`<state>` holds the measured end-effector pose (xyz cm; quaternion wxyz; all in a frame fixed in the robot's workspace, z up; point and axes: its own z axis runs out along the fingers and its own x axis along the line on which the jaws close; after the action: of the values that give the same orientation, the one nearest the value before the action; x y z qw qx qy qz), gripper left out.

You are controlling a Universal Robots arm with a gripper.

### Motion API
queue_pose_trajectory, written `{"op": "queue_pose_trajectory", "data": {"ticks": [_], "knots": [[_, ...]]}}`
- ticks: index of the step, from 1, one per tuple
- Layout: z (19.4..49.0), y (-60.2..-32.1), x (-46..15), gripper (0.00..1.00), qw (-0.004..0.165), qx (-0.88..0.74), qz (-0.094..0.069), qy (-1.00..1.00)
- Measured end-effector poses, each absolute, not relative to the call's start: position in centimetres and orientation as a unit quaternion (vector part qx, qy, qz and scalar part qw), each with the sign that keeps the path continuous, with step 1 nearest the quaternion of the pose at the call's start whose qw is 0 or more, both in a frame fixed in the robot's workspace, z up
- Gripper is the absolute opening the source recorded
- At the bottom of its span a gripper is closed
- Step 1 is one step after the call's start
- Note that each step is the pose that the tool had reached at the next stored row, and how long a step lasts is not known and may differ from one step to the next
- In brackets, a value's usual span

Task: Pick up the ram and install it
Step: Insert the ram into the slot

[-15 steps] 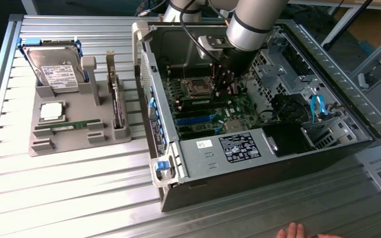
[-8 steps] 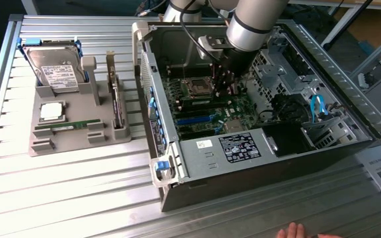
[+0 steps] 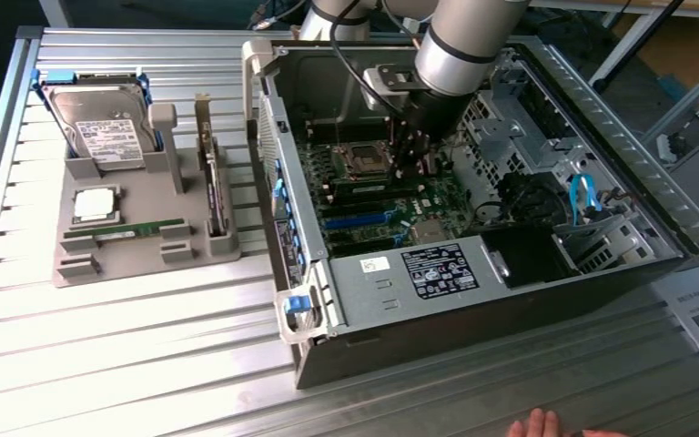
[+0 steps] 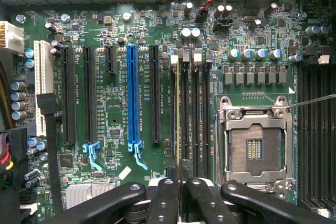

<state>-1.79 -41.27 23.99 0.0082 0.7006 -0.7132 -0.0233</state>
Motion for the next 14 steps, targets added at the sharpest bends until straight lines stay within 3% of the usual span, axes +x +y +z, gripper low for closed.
{"op": "queue_pose_trajectory", "data": {"ticks": [14], "knots": [[23.93, -41.17, -1.77, 0.12, 0.008, 0.701, -0.023, -0.713]]}}
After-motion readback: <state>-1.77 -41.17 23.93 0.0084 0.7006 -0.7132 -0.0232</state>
